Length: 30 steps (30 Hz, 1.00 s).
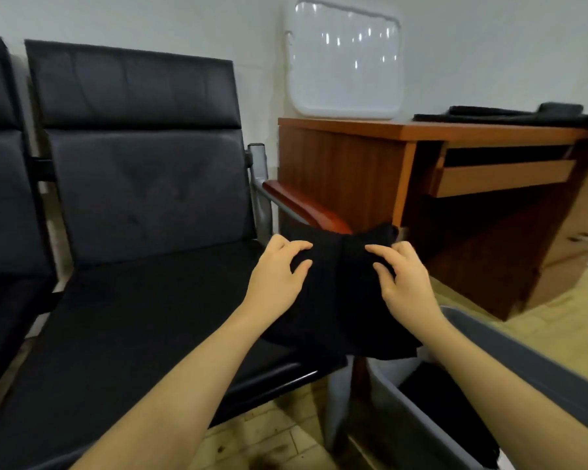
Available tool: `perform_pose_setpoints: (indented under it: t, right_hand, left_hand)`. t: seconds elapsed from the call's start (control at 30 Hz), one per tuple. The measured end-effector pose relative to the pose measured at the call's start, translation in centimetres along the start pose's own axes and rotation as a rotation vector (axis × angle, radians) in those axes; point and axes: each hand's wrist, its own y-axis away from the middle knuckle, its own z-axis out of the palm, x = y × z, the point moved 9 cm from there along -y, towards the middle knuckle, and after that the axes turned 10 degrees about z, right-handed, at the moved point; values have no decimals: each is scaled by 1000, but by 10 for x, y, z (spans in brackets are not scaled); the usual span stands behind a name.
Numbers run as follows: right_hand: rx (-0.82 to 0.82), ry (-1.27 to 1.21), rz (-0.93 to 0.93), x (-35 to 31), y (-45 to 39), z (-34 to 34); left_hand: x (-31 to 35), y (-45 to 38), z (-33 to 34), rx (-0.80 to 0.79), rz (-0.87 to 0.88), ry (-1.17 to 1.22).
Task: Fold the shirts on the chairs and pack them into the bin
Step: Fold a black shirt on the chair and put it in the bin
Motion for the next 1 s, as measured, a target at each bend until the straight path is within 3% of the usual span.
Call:
perform_pose_setpoints:
  t: [0.27, 0.6, 0.9, 1.0]
  right_hand:
    - [11, 215, 224, 166, 11, -78]
    - [-251, 416, 781, 395, 143, -89]
    - [-358, 655, 1110, 493, 260, -90]
    - [-504, 776, 1282, 512, 284, -91]
  left_hand:
    - [78, -53, 177, -193, 184, 156]
    - [107, 33, 456, -734, 41, 308]
    - [135, 129, 596, -1032, 14, 404]
    - [142, 152, 621, -1210, 96, 272]
